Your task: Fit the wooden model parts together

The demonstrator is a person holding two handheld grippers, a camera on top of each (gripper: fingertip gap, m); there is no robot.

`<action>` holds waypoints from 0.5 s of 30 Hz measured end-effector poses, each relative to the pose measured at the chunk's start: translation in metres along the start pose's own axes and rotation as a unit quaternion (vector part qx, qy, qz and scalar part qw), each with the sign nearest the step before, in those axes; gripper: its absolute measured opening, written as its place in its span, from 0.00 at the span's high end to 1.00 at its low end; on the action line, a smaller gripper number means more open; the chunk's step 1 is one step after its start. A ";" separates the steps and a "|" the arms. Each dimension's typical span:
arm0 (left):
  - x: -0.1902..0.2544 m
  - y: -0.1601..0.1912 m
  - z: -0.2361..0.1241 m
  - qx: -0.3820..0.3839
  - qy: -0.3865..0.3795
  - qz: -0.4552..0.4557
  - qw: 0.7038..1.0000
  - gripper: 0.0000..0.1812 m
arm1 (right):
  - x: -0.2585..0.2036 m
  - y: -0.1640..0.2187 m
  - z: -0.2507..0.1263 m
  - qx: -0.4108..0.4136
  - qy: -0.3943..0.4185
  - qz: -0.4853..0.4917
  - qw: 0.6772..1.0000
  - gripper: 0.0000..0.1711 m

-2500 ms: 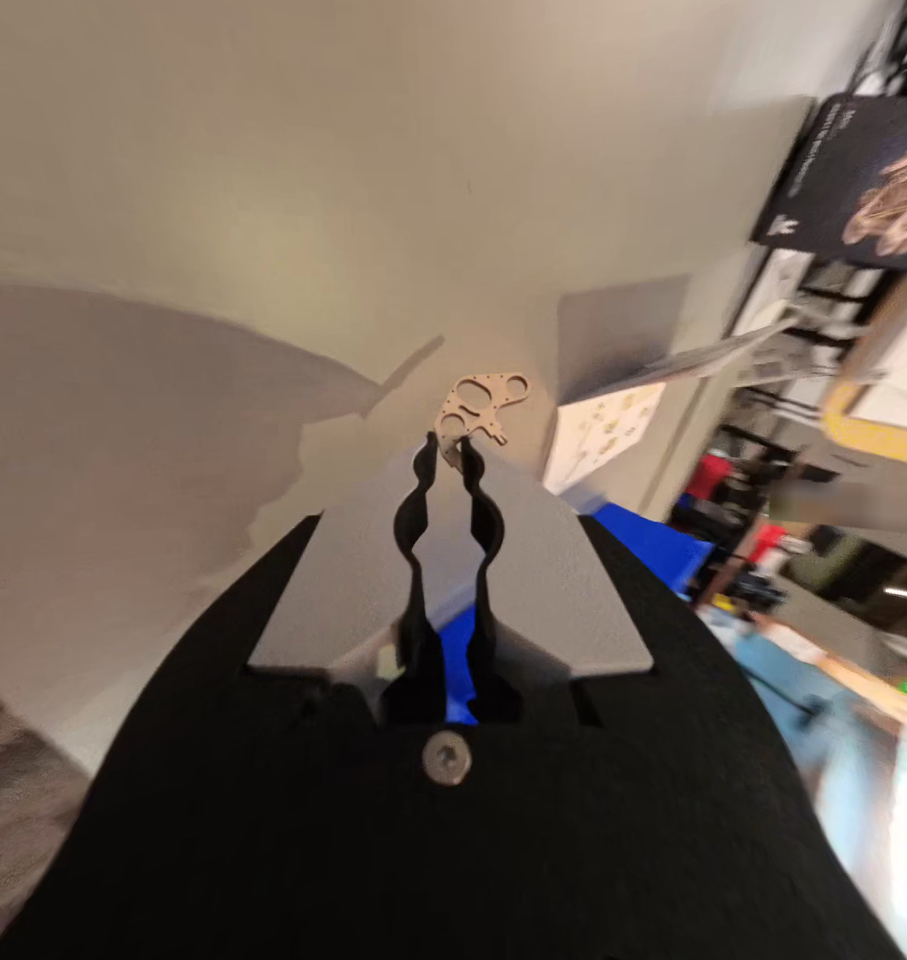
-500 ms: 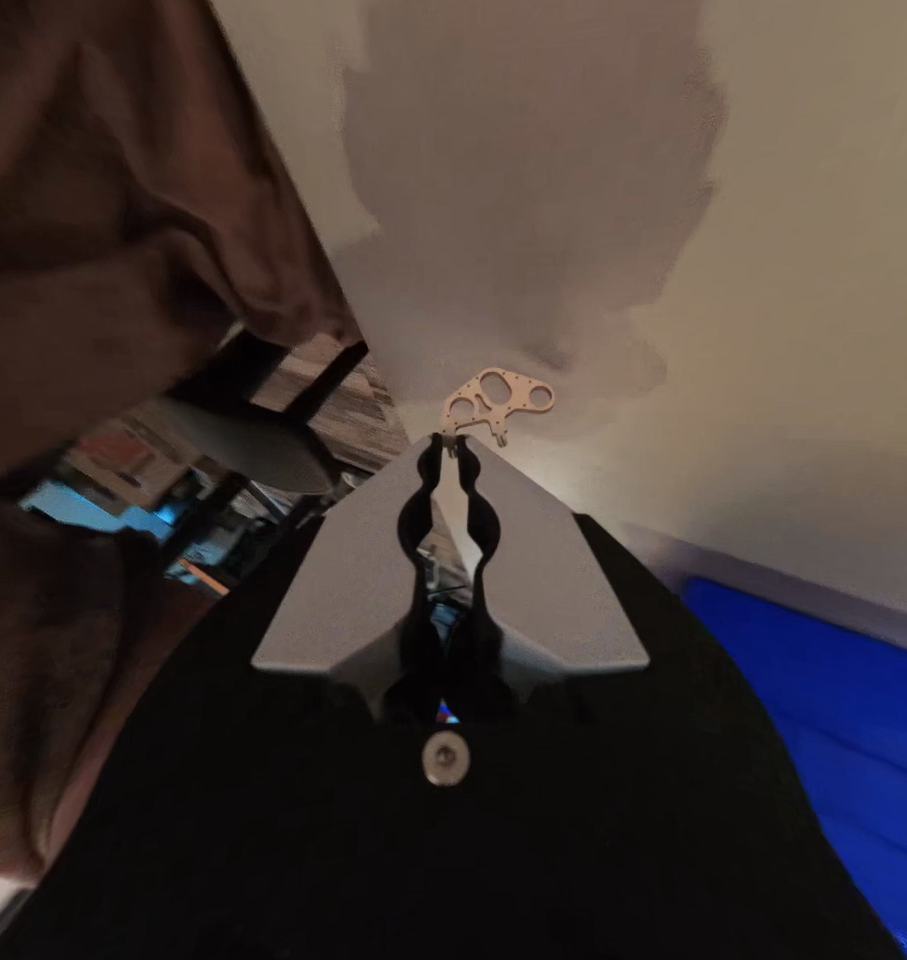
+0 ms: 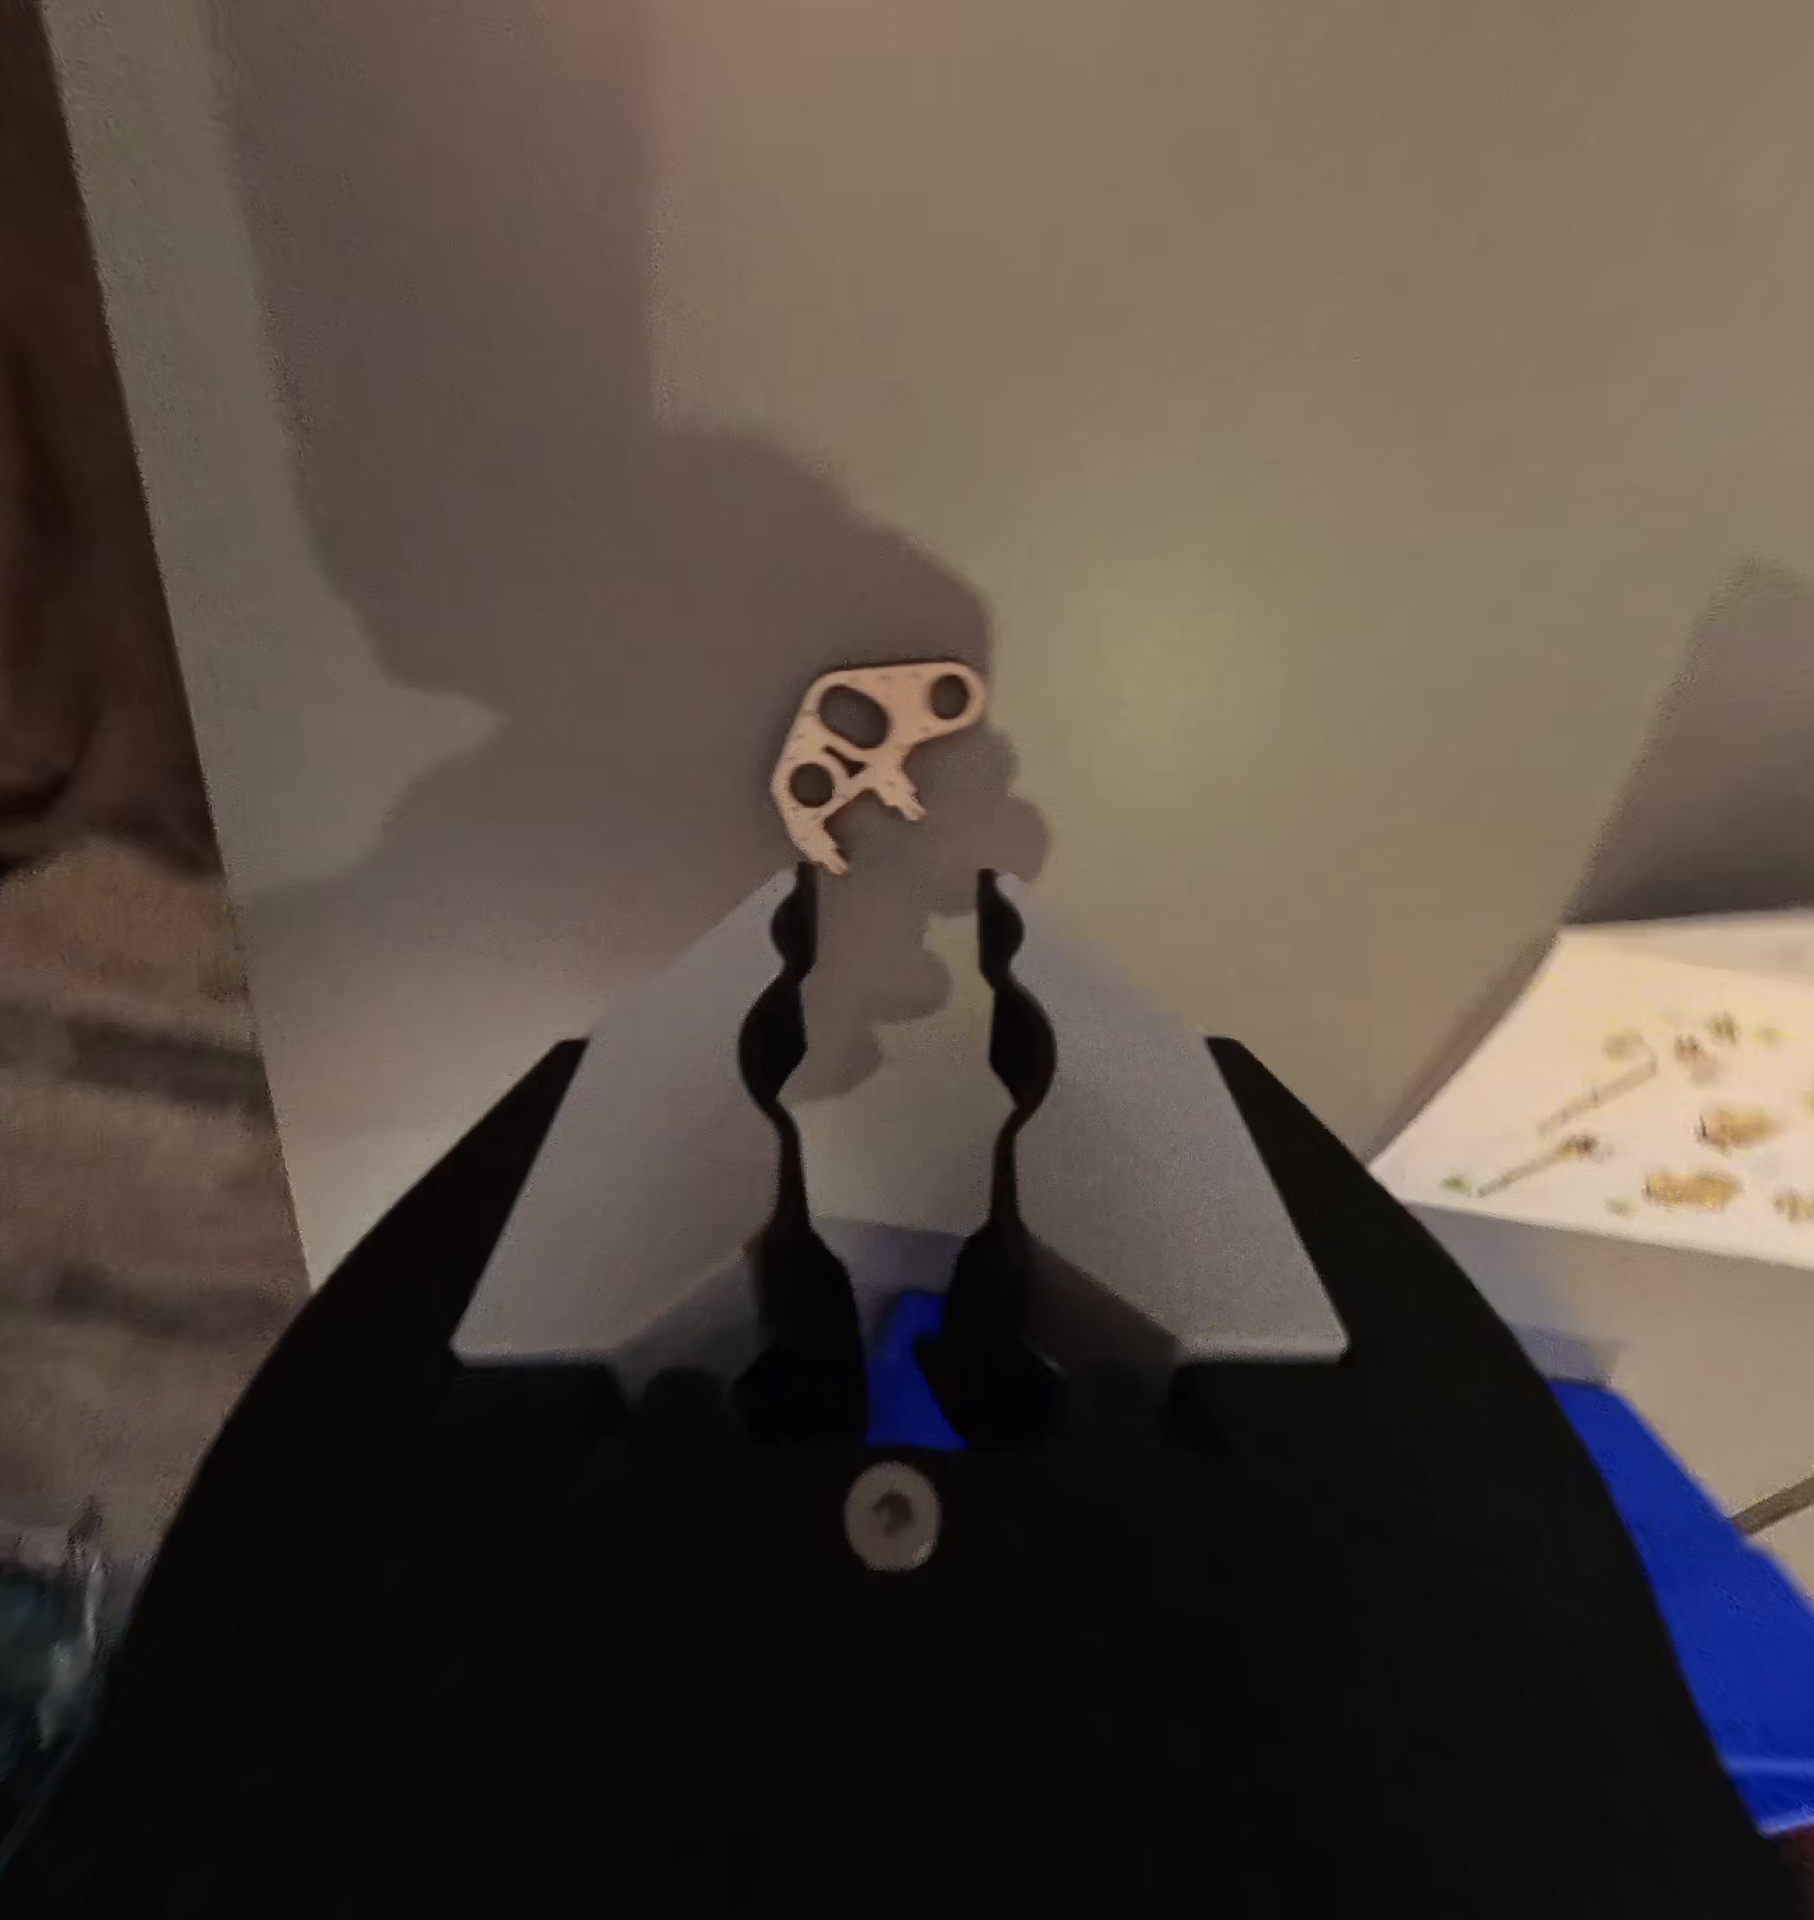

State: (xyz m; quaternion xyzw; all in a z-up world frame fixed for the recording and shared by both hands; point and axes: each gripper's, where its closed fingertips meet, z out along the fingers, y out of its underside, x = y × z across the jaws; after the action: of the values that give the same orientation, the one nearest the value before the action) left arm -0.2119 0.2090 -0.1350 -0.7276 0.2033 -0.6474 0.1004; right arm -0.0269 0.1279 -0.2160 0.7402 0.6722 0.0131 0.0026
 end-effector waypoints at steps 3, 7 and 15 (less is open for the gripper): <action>-0.001 0.000 0.001 -0.001 -0.006 0.003 1.000 0.99 | 0.025 0.001 -0.022 0.083 0.066 0.184 0.977 0.75; -0.005 0.002 0.004 -0.009 -0.021 0.017 1.000 0.99 | 0.029 -0.022 -0.047 0.306 0.045 0.493 0.813 0.62; 0.002 0.015 0.017 -0.039 0.005 0.009 0.999 0.99 | -0.020 -0.011 -0.008 0.216 0.253 0.716 0.614 0.57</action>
State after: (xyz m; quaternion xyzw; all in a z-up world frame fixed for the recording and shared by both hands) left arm -0.1975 0.1930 -0.1420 -0.7256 0.2353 -0.6420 0.0770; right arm -0.0400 0.1090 -0.2082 0.9329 -0.1136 0.0517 -0.3379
